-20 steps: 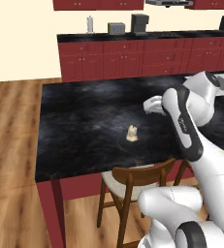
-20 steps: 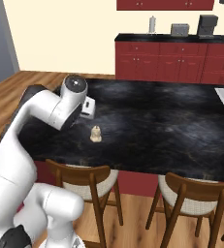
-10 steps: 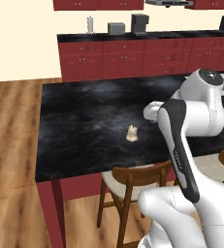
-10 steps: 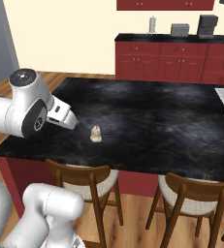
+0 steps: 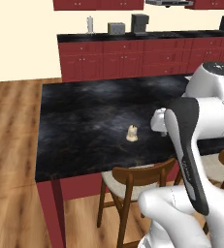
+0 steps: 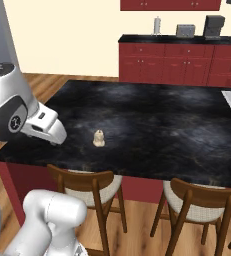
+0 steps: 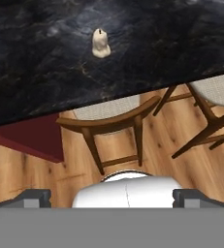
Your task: Get the candle and the liquor from the cabinet and move them to the dining counter.
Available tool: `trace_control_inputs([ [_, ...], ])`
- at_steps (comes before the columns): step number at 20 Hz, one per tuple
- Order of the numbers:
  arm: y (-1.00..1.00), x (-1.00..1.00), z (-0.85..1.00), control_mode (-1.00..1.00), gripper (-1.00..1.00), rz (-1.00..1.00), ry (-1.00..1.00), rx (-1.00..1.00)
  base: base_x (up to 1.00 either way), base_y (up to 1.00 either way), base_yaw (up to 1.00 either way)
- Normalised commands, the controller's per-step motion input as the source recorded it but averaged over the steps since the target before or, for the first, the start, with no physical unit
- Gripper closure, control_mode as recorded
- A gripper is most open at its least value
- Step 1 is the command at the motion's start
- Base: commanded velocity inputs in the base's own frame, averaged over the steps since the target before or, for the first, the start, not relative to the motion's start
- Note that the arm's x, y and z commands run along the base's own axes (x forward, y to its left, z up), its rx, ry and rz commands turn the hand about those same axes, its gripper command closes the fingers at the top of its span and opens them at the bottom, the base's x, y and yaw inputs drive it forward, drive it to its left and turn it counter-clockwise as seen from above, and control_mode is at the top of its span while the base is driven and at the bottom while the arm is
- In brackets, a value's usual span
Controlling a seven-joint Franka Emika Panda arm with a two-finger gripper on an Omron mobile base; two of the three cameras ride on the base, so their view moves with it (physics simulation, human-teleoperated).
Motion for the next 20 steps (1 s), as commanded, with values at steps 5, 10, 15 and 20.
trace_control_inputs([
  [5, 0.00, -0.01, 0.00, -1.00, -1.00, 0.06, 0.06, 0.00, 0.00, 0.00, 0.00],
  [10, 0.00, 0.00, 0.00, -1.00, -1.00, 0.09, 0.01, 0.00, 0.00, 0.00, 0.00],
  [15, 0.00, 0.00, 0.00, -1.00, -1.00, 0.09, 0.01, -0.01, 0.00, 0.00, 0.00],
  [20, 0.00, 0.00, 0.00, -1.00, -1.00, 0.08, 0.03, -0.02, 0.00, 0.00, 0.00],
])
